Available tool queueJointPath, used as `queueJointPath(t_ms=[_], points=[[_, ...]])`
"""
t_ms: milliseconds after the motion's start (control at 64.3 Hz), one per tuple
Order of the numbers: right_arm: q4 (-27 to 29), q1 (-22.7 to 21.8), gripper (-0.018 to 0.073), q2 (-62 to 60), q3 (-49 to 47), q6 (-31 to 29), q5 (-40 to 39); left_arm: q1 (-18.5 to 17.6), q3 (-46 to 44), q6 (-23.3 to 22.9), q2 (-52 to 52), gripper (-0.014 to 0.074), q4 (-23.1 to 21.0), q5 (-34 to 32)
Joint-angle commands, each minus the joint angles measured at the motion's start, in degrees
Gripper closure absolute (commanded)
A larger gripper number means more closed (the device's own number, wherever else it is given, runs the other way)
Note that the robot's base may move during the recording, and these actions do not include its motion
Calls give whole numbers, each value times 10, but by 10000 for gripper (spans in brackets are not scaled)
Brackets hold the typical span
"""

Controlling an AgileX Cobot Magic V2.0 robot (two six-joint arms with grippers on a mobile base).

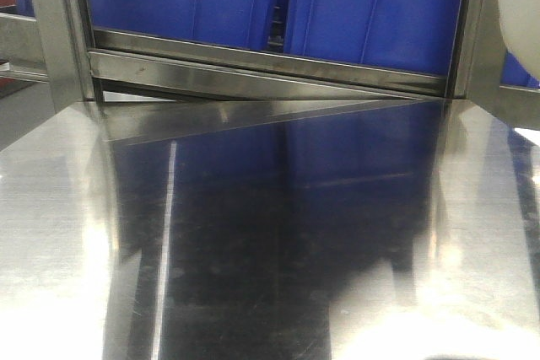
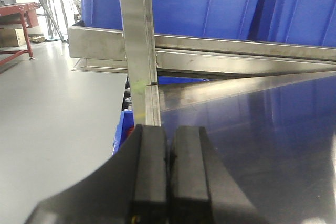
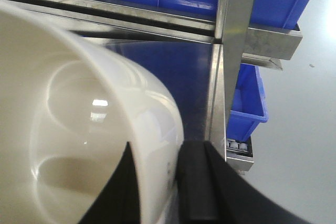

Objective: Move white bin to right shelf second layer
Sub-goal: 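Hold the bin in the right gripper while backing away from the table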

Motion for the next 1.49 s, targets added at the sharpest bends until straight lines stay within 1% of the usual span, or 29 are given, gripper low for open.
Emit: queueJointPath(t_ms=[0, 1477], points=[[-4, -3, 526, -1, -17, 0, -61, -2, 21, -2, -8, 512, -3, -48], [-4, -3, 526, 3, -17, 0, -59, -2, 21, -2, -8, 512, -3, -48]])
